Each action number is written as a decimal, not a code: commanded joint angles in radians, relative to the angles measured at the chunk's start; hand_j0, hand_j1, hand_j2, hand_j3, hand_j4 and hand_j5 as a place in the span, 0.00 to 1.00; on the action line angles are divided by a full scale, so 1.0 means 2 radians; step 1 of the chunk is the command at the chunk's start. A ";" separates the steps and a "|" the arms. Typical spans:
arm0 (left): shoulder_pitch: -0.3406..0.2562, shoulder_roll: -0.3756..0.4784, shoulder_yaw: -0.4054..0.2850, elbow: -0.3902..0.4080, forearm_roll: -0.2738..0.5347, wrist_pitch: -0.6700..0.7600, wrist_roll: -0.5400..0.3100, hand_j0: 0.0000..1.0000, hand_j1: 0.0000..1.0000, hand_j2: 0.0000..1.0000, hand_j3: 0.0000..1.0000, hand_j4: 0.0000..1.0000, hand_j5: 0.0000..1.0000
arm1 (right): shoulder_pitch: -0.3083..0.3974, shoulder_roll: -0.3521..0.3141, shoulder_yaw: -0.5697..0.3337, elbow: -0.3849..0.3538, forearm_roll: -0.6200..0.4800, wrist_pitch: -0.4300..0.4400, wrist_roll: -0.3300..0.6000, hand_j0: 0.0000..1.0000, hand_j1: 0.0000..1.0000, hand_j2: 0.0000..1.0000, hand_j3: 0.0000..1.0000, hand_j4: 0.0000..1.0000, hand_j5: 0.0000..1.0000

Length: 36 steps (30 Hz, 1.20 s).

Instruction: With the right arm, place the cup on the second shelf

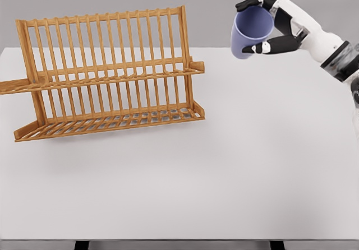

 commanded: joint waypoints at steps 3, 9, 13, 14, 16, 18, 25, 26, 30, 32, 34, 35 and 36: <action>0.000 0.000 0.000 -0.001 0.000 0.000 -0.001 1.00 1.00 1.00 1.00 1.00 1.00 | -0.007 0.019 0.002 0.005 0.015 -0.001 -0.001 0.60 0.60 0.60 0.60 0.60 0.60; 0.000 0.000 0.000 -0.001 0.000 0.000 -0.001 1.00 1.00 1.00 1.00 1.00 1.00 | -0.030 0.039 0.022 0.017 0.022 -0.002 -0.001 0.60 0.60 0.60 0.60 0.60 0.60; 0.000 0.000 0.000 0.000 0.000 0.000 -0.001 1.00 1.00 1.00 1.00 1.00 1.00 | -0.038 0.046 0.023 0.019 0.032 -0.003 -0.001 0.60 0.60 0.60 0.60 0.60 0.60; 0.000 0.000 0.000 0.000 0.000 0.000 -0.001 1.00 1.00 1.00 1.00 1.00 1.00 | -0.041 0.047 0.025 0.021 0.032 -0.003 -0.001 0.60 0.60 0.60 0.60 0.60 0.60; 0.000 0.000 0.000 0.000 0.000 0.000 0.000 1.00 1.00 1.00 1.00 1.00 1.00 | -0.048 0.056 0.035 0.022 0.038 -0.003 -0.001 0.60 0.60 0.60 0.60 0.60 0.60; 0.000 0.000 0.000 -0.001 0.000 0.000 0.000 1.00 1.00 1.00 1.00 1.00 1.00 | -0.051 0.064 0.035 0.022 0.052 -0.004 -0.001 0.60 0.60 0.60 0.60 0.60 0.60; 0.000 0.000 0.000 0.000 0.000 0.000 0.000 1.00 1.00 1.00 1.00 1.00 1.00 | -0.050 0.067 0.056 0.021 0.053 -0.057 -0.001 0.60 0.60 0.60 0.60 0.60 0.60; 0.000 0.000 0.000 -0.001 0.000 0.000 0.000 1.00 1.00 1.00 1.00 1.00 1.00 | -0.049 0.074 0.056 0.021 0.054 -0.060 -0.001 0.60 0.60 0.60 0.60 0.60 0.60; 0.000 0.000 0.000 0.000 0.000 0.000 0.000 1.00 1.00 1.00 1.00 1.00 1.00 | -0.051 0.076 0.067 0.019 0.055 -0.067 -0.001 0.60 0.60 0.60 0.60 0.60 0.60; 0.000 0.000 0.000 -0.001 0.000 0.000 -0.001 1.00 1.00 1.00 1.00 1.00 1.00 | -0.051 0.081 0.068 0.019 0.055 -0.072 -0.001 0.60 0.60 0.60 0.60 0.60 0.60; 0.000 0.000 0.000 0.000 0.000 0.000 0.000 1.00 1.00 1.00 1.00 1.00 1.00 | -0.051 0.083 0.075 0.018 0.059 -0.074 -0.001 0.60 0.60 0.60 0.60 0.60 0.60; 0.000 0.000 0.000 0.000 0.000 0.000 0.000 1.00 1.00 1.00 1.00 1.00 1.00 | -0.051 0.085 0.075 0.017 0.059 -0.075 -0.001 0.60 0.60 0.60 0.60 0.60 0.60; 0.000 0.000 0.000 0.000 0.000 0.000 0.000 1.00 1.00 1.00 1.00 1.00 1.00 | -0.051 0.088 0.077 0.017 0.062 -0.075 -0.001 0.60 0.60 0.60 0.60 0.60 0.60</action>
